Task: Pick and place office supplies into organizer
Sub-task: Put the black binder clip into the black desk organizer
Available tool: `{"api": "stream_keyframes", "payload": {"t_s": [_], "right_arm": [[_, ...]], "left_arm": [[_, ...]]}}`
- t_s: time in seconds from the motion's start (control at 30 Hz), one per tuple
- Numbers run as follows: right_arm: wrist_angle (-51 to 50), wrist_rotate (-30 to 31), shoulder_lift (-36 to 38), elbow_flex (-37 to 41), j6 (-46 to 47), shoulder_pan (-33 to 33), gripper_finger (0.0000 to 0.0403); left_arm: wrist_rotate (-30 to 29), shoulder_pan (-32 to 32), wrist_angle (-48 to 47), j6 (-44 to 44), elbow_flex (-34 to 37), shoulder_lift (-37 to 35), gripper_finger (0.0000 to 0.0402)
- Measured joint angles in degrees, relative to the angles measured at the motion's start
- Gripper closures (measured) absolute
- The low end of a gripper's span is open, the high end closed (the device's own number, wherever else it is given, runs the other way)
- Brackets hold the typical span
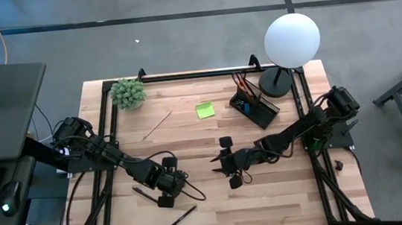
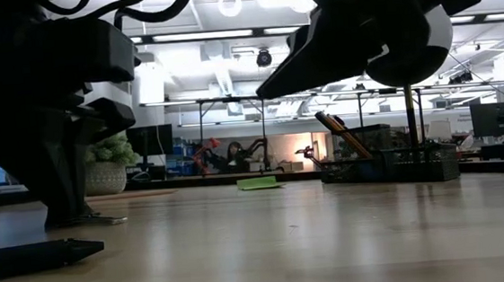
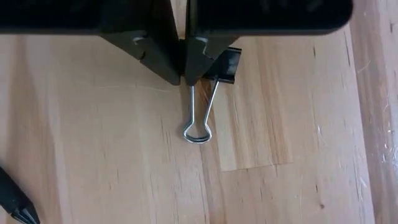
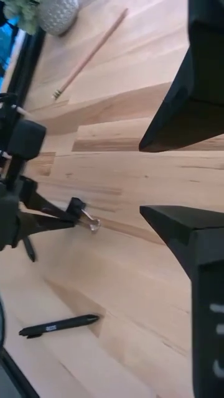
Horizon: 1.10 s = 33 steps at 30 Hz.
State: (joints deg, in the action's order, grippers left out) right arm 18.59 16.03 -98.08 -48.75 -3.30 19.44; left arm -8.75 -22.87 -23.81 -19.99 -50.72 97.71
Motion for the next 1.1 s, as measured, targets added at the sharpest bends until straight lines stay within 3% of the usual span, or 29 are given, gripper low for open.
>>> {"api": "stream_keyframes", "payload": {"t_s": [0.37, 0.7, 0.9, 1.1], "right_arm": [[-0.84, -0.13, 0.00, 0.00, 0.58, 0.00, 0.0264], [-0.83, -0.20, 0.00, 0.00, 0.47, 0.00, 0.0263], [-0.87, -0.49, 0.00, 0.00, 0.43, 0.00, 0.0263], [-0.89, -1.08, 0.00, 0.00, 0.43, 0.00, 0.0262]], "left_arm": [[1.90, 0.00, -0.19, 0.00, 0.02, -0.54, 0.0334], [0.37, 0.00, -6.54, 0.72, -3.67, -1.51, 0.0209], [-0.03, 0.04, -8.38, 4.16, -3.74, -1.12, 0.0149], [-4.76, 0.04, -5.40, 12.52, -1.73, -0.98, 0.0124]]}}
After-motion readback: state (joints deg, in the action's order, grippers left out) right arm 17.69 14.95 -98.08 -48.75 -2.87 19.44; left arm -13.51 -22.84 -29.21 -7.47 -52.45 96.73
